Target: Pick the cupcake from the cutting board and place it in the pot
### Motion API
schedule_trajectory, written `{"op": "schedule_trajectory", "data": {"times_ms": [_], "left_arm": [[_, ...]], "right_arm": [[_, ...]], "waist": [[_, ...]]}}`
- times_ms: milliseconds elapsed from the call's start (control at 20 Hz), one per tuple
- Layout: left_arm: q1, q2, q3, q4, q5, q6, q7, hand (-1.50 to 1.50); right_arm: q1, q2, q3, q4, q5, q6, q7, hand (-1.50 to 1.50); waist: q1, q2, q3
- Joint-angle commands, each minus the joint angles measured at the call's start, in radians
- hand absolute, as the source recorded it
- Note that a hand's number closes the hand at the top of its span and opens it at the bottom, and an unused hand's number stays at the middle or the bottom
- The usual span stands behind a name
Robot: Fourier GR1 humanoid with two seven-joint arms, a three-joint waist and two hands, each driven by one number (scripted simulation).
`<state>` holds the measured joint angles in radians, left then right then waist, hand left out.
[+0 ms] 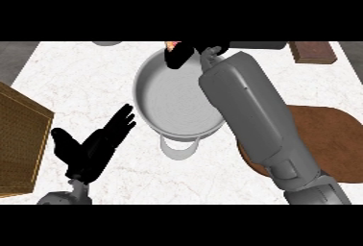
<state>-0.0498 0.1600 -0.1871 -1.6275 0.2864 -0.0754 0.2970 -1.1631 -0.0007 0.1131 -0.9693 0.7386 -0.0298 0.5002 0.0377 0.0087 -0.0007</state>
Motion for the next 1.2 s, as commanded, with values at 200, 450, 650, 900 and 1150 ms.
{"op": "schedule_trajectory", "data": {"times_ms": [200, 450, 650, 900, 1150], "left_arm": [[-0.02, -0.005, -0.008, -0.002, 0.0, -0.025, 0.018, 0.0], [-0.083, -0.017, -0.012, 0.017, -0.015, -0.02, 0.026, 0.0], [-0.055, -0.005, -0.013, 0.006, 0.01, -0.051, 0.031, 0.0], [-0.033, -0.019, -0.04, 0.007, -0.037, -0.036, -0.004, 0.0], [-0.035, -0.035, -0.046, -0.004, -0.042, -0.019, 0.019, 0.0]], "right_arm": [[-0.108, 0.001, 0.106, 0.351, -0.198, -0.239, -0.109, 1.5], [-0.119, 0.001, 0.11, 0.433, -0.348, -0.306, -0.108, 1.5], [-0.059, 0.001, 0.018, 0.413, -0.527, -0.333, -0.243, -1.5], [-0.068, 0.001, 0.015, 0.464, -0.656, -0.39, -0.391, -1.5], [-0.081, 0.001, 0.026, 0.519, -0.74, -0.484, -0.498, -1.5]], "waist": [[0.035, 0.007, -0.001], [0.059, 0.014, -0.001], [0.081, 0.022, 0.001], [0.098, 0.024, 0.001], [0.076, 0.017, 0.0]]}}
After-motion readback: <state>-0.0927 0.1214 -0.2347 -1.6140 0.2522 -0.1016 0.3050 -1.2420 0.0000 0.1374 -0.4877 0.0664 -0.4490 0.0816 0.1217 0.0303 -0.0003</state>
